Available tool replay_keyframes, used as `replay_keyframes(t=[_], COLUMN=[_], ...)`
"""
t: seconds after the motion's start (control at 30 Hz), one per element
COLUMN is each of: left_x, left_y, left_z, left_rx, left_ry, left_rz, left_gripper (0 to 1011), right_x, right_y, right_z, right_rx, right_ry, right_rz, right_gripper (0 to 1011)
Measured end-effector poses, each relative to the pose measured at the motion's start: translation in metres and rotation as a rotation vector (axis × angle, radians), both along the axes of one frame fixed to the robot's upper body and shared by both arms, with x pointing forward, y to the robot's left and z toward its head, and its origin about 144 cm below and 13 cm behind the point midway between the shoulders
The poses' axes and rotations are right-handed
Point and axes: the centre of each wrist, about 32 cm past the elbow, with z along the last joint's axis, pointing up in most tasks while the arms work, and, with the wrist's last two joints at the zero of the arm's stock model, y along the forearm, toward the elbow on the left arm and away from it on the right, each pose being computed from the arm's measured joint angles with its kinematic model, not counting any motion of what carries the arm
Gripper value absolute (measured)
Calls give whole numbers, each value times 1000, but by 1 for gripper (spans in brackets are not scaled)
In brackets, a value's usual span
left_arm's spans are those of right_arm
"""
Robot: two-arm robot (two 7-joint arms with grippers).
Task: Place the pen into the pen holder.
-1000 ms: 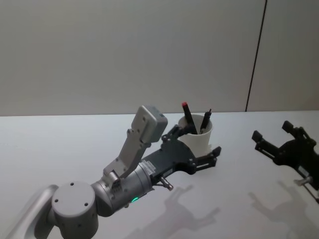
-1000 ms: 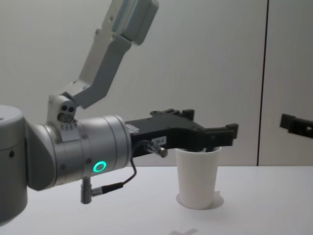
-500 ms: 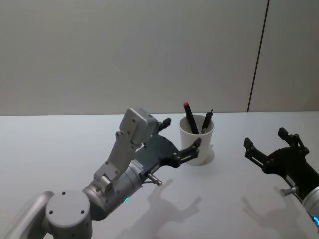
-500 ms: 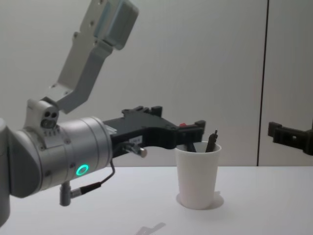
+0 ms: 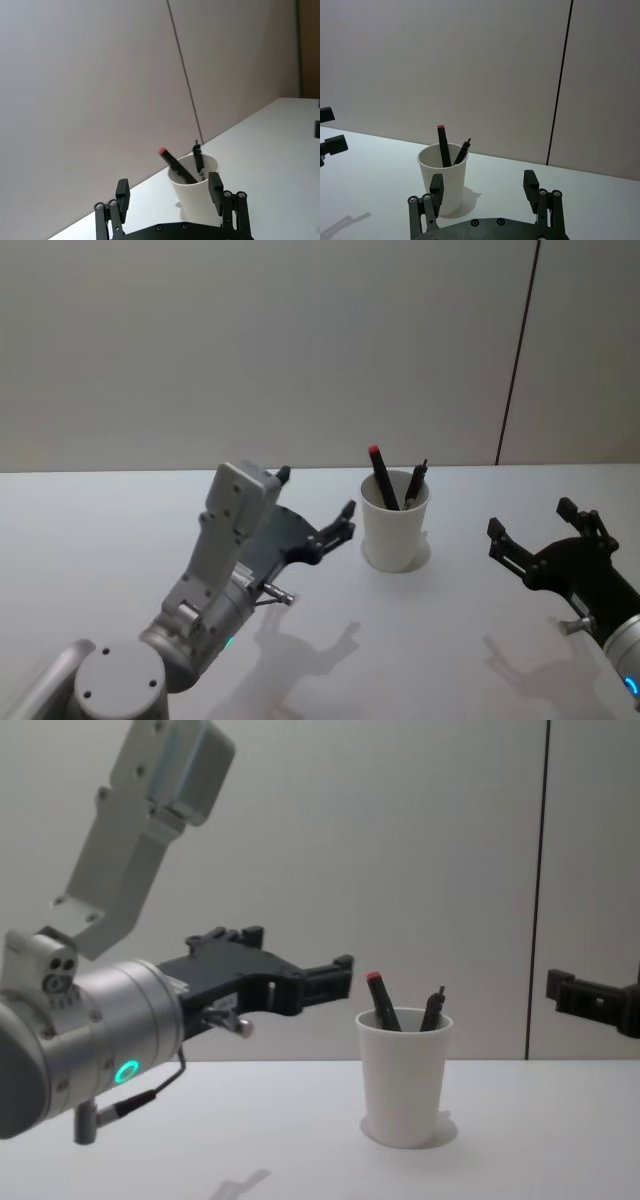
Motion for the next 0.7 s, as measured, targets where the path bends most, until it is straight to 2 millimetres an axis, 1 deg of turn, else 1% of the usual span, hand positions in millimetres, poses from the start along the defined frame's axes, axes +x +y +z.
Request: replay_keyframes(t=[0.23, 0.7], left_x=[-4, -5], left_y=[3, 4], left_z=[-2, -2], left_rx=[1, 1], left_ry=[-20, -25], left_rz=[59, 71], left_gripper=[1000, 1000], right_x=[0, 0], right_y=[0, 0], right_z=[0, 0], right_rx=[0, 0], right_ry=[0, -1], right_rz=[0, 0], right_gripper=[1002, 1002])
